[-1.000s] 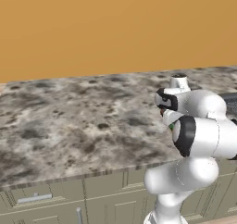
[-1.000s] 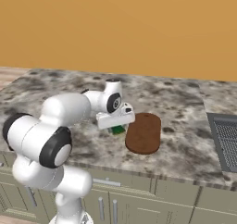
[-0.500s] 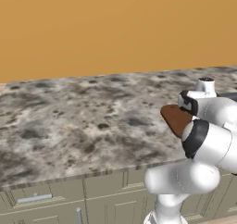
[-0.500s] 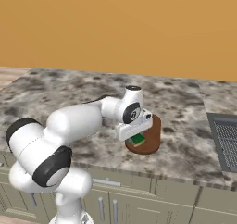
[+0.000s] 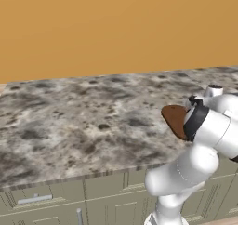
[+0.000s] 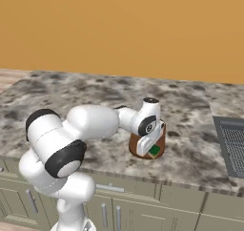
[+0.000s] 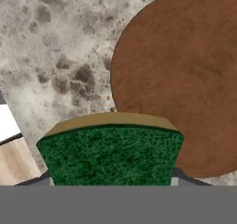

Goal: Pick up the sponge from the counter and clean the cutting board by briefly scrubbing or pressing down on the cutting board. Once finished, release the sponge.

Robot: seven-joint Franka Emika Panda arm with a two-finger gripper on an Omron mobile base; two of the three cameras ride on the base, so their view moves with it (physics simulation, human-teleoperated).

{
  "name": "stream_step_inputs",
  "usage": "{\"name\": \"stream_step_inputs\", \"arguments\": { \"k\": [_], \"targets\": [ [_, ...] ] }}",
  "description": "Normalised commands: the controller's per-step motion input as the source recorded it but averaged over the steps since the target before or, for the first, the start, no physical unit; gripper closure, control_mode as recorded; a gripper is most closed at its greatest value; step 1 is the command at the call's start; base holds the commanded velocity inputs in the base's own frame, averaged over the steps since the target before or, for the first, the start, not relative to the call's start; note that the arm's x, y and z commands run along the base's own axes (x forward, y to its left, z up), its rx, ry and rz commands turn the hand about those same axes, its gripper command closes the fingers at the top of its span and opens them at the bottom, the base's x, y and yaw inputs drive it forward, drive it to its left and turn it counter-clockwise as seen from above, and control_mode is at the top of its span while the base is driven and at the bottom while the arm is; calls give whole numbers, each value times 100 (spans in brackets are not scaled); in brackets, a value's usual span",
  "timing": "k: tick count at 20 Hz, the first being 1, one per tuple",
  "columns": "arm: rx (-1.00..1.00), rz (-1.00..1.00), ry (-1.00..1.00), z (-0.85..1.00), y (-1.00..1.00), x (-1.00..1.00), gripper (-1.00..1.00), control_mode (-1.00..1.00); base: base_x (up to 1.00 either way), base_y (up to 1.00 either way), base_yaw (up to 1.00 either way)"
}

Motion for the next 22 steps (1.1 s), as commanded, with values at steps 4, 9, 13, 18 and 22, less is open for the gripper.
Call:
{"name": "stream_step_inputs", "arguments": {
  "k": [4,9,13,18,22],
  "targets": [
    [3,23,0,-31,-3,16,100,-100,0,0,0],
    [2,16,0,-28,0,27,100,-100,0,0,0],
    [1,14,0,-25,0,37,100,-100,0,0,0],
    [0,13,0,-21,0,42,100,-100,0,0,0],
    [1,13,0,-16,0,45,100,-100,0,0,0]
  ]
}}
